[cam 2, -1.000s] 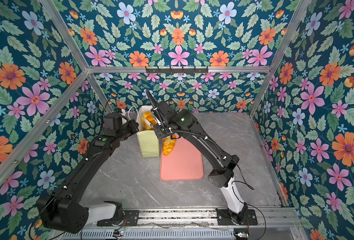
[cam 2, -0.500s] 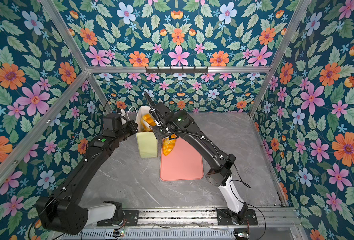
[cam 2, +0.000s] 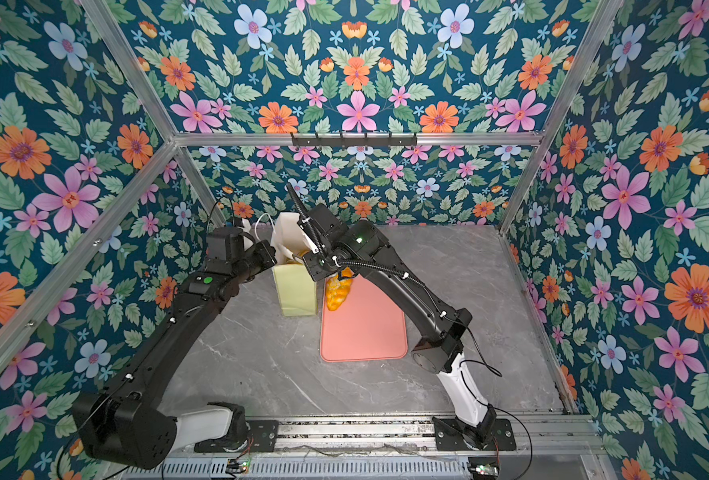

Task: Place the fake bread into the paper bag
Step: 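Lower the sliced loaf into the paper bag and open the tongs, then withdraw the open tongs from the bag and move over the pink tray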

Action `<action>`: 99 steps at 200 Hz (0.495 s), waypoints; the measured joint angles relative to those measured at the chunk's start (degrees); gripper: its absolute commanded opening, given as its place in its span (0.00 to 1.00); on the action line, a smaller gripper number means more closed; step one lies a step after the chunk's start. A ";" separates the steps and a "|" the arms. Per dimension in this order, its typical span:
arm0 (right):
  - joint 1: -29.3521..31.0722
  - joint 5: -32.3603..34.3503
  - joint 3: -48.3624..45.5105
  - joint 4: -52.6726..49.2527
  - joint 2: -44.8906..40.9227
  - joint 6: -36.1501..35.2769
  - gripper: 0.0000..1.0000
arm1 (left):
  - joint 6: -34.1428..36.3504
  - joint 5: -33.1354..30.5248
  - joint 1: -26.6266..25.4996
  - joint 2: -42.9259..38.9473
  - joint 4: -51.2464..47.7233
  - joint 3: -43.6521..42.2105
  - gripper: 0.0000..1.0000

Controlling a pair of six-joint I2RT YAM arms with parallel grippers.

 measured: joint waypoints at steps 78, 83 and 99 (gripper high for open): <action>0.04 -2.84 -3.50 0.00 -9.90 -1.86 0.40 | 0.00 -0.37 0.00 -0.11 0.11 -0.87 0.00; 0.04 -3.23 -4.20 0.13 -10.97 -2.14 0.40 | 0.00 -0.35 0.00 -0.11 0.11 -0.87 0.00; 0.02 -5.14 -7.58 1.36 -14.95 -2.75 0.40 | 0.00 -0.37 0.00 -0.13 0.11 -0.90 0.00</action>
